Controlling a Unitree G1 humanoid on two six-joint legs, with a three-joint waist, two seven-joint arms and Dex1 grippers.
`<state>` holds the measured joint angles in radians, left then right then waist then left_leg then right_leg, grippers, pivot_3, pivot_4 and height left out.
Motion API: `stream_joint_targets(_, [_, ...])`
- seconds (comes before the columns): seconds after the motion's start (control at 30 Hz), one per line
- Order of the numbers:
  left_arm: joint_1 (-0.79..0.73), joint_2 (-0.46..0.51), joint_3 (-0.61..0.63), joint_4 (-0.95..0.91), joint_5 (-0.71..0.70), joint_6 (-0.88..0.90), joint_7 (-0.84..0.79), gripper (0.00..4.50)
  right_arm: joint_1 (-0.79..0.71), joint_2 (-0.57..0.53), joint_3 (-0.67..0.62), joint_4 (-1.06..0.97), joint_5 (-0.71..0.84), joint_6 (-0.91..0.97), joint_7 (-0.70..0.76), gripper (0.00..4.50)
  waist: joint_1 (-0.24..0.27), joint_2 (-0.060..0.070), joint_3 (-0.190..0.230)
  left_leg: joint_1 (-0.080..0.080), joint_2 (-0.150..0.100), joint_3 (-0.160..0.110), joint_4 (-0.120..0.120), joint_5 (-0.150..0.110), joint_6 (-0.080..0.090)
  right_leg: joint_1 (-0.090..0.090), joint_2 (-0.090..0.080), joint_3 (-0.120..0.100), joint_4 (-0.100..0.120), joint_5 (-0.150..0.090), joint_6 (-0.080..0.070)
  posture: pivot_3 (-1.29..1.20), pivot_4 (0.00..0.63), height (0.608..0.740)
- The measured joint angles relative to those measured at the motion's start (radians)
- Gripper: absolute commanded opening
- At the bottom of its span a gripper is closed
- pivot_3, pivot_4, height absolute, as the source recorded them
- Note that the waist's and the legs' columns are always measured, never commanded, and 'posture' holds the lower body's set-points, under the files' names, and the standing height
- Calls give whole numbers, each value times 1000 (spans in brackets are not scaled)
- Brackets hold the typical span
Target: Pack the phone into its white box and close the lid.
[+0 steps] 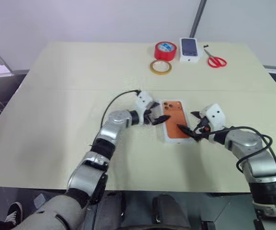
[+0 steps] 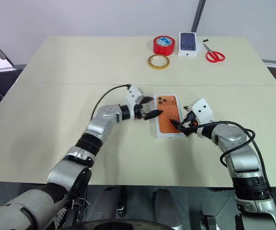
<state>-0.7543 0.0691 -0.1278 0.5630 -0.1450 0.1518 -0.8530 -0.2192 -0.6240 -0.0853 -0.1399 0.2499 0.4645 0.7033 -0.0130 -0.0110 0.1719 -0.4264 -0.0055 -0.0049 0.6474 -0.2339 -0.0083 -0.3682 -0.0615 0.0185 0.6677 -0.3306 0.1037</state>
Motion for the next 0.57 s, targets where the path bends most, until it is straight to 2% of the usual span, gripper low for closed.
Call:
stream_joint_targets(0.2, [164, 196, 76, -376, -110, 147, -52, 4450, -7, -25, -55, 13, 50, -94, 85, 4484, 1, 0, 0, 2, 0, 0, 0, 0, 0, 2, -1, 0, 0, 0, 0, 0, 150, 740])
stream_joint_targets(0.4, [329, 352, 156, -486, -192, 214, -103, 4450, 23, -79, -81, 54, 74, -176, 191, 4484, 3, 0, 0, 1, 0, 0, 0, 0, 0, 3, -2, 0, -1, 0, 0, 0, 150, 740])
stream_joint_targets(0.57, [469, 438, 223, -545, -236, 255, -100, 4450, 28, -102, -128, 148, 99, -201, 236, 4484, 2, 1, 0, 2, 0, 0, 0, 0, 0, 3, -3, -1, -1, 0, 0, 0, 150, 740])
